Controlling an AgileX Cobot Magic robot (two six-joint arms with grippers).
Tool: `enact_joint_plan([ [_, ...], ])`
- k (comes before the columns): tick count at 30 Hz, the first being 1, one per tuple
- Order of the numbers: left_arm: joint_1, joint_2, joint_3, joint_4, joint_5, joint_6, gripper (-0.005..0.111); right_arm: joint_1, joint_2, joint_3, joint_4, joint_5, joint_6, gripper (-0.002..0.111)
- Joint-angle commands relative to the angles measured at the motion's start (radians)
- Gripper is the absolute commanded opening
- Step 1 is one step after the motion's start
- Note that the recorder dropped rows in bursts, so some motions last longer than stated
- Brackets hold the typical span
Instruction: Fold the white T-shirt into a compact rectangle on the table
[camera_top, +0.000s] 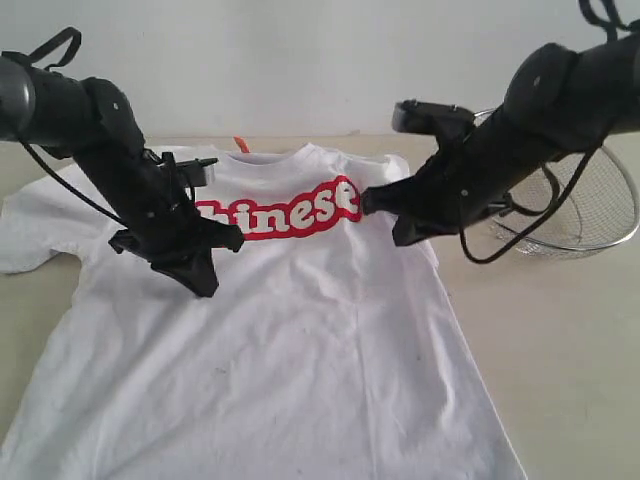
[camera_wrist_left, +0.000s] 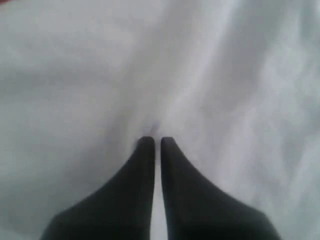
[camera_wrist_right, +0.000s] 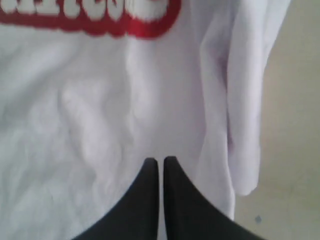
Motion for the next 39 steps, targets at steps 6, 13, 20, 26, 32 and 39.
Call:
enact_joint_plan([
  [6, 0.000, -0.001, 0.140, 0.189, -0.025, -0.054, 0.004, -0.019, -0.002, -0.138, -0.006, 0.058, -0.045, 0.000],
  [13, 0.062, -0.023, 0.200, 0.199, -0.019, -0.039, 0.004, -0.019, 0.000, -0.138, -0.074, 0.031, -0.036, 0.002],
  [20, 0.108, -0.062, 0.209, 0.195, -0.005, -0.008, 0.004, -0.039, 0.000, -0.138, -0.093, 0.035, -0.004, 0.028],
  [26, 0.112, -0.112, 0.209, -0.006, 0.005, 0.134, 0.004, -0.039, 0.000, -0.138, -0.093, 0.095, 0.000, 0.036],
  [32, 0.097, -0.135, 0.209, -0.235, 0.083, 0.271, 0.004, -0.039, 0.000, -0.138, -0.085, 0.150, 0.010, 0.035],
  [39, -0.035, -0.155, 0.209, -0.261, 0.149, 0.307, 0.004, -0.039, 0.000, -0.138, -0.082, 0.243, 0.010, 0.035],
])
